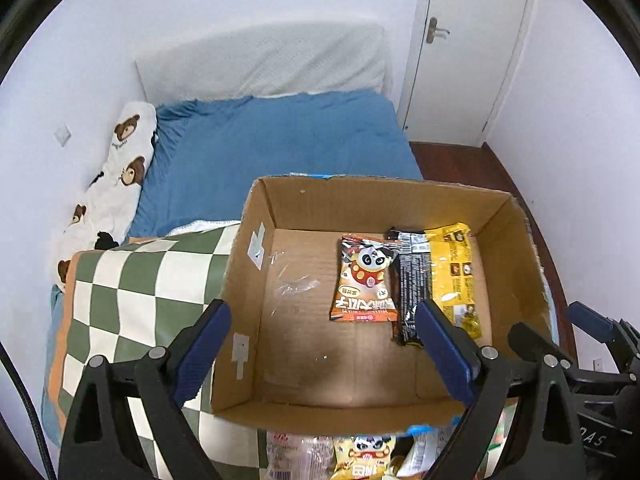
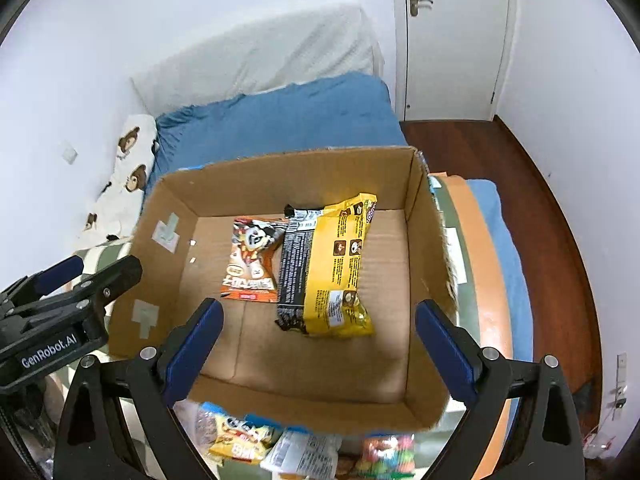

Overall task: Organize snacks
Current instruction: 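Grasp orange CUICUIJIAO bag with left tool while right tool grasps white packet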

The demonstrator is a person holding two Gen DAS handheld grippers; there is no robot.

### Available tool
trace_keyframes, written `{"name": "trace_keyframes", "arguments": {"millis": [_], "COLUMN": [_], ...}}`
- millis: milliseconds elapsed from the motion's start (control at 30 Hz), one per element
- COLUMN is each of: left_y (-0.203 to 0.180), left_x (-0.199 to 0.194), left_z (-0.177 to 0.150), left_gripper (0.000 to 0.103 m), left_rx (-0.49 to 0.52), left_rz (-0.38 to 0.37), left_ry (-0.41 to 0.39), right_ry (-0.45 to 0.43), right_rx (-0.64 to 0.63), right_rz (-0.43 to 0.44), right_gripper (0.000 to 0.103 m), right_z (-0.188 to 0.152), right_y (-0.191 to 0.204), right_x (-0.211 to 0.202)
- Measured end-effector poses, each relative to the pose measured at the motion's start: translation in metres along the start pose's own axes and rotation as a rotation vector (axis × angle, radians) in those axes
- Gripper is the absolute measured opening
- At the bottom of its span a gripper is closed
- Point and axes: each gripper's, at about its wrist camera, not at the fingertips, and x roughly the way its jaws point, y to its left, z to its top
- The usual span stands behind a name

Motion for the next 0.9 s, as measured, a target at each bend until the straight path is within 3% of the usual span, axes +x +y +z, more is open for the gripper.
{"name": "trace_keyframes", "arguments": {"millis": [567, 767, 900], "left_y": [0.000, 0.008, 0.025], "left_x": [-0.067, -0.078, -0.075], "left_z": [-0.048, -0.077, -0.109], "left_gripper": [0.094, 0.094, 0.094], "left_rx": [-0.023, -0.032, -0.076], "left_rz": [-0.020, -0.030, -0.039], "left_ry": [-0.092, -0.076, -0.008], "right_ry": [-0.116, -0.077, 0.017], "right_rx": [0.004, 0.056, 0.120], "right_rz": [0.016, 0.021, 0.049], "right_gripper": [0.099, 0.102, 0.102], "right_z": [-0.053, -0.092, -0.131], "right_y": [0.014, 0.004, -0.012], "right_x": [-0.097, -0.103, -0.091]}}
